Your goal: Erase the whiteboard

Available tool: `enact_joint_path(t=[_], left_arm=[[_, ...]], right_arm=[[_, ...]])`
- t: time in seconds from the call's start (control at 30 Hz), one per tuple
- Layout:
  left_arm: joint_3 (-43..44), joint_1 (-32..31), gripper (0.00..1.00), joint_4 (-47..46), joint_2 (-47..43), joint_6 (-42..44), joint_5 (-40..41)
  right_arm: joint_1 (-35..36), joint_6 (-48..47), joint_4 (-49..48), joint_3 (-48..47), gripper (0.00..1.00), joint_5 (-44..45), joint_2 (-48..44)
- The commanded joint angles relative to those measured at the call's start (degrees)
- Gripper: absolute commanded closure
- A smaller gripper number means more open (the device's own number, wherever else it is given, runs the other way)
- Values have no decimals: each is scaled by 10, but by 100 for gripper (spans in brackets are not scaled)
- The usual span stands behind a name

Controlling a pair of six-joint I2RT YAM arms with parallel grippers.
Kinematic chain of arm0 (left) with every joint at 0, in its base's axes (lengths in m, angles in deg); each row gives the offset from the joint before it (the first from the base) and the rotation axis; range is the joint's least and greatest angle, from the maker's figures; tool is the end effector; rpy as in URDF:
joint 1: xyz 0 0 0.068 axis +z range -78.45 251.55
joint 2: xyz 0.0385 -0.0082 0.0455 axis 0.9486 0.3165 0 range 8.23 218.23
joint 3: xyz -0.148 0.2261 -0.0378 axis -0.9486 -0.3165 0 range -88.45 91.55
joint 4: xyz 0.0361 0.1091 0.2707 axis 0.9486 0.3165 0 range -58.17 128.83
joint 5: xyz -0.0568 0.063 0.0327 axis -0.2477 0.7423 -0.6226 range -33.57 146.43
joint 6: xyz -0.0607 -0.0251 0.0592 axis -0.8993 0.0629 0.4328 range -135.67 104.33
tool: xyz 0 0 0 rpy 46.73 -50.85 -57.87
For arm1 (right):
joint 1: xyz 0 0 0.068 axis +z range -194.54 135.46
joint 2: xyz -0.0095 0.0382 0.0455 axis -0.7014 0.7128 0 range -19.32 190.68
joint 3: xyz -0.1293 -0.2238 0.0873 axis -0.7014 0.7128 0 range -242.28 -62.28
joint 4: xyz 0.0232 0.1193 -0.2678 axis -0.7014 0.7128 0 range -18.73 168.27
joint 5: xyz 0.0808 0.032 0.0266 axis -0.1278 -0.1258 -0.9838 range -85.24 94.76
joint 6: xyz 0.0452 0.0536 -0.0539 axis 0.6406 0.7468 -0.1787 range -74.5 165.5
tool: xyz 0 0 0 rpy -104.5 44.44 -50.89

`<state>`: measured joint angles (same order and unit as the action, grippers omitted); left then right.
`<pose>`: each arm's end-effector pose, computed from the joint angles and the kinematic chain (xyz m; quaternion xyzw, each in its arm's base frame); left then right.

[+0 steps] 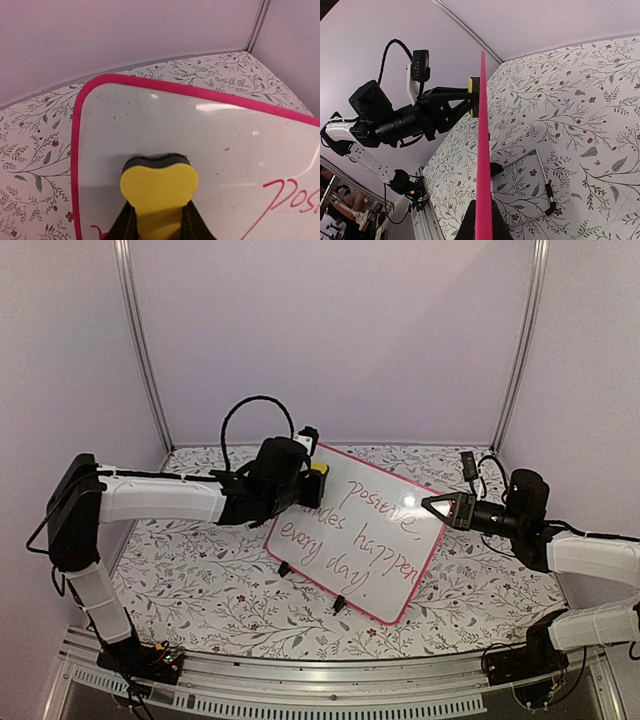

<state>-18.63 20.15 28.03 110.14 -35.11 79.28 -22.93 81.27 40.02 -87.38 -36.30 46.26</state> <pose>0.3184 -0.3500 0.2047 0.1339 0.8369 -0.1528 0.5082 0.2543 0.1562 0.1966 -0.1376 0.7359 0.5256 0.4040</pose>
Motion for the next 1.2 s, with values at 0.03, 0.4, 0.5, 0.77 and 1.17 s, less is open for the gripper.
enact_joint_path(t=[0.03, 0.4, 0.5, 0.77, 1.17], left_arm=[[-26, -14, 100, -28, -11, 26, -46], [-28, -46, 100, -62, -9, 46, -76], [-28, -52, 100, -64, -5, 47, -80], [-27, -58, 100, -64, -1, 49, -83], [-26, -60, 100, -60, 6, 56, -97]], right_arm=[[19, -27, 11, 1, 100, -59, 9], [21, -27, 12, 2, 100, -59, 5], [20, -27, 12, 3, 100, -59, 5], [20, -28, 11, 2, 100, -59, 5], [21, -28, 12, 1, 100, -59, 9]])
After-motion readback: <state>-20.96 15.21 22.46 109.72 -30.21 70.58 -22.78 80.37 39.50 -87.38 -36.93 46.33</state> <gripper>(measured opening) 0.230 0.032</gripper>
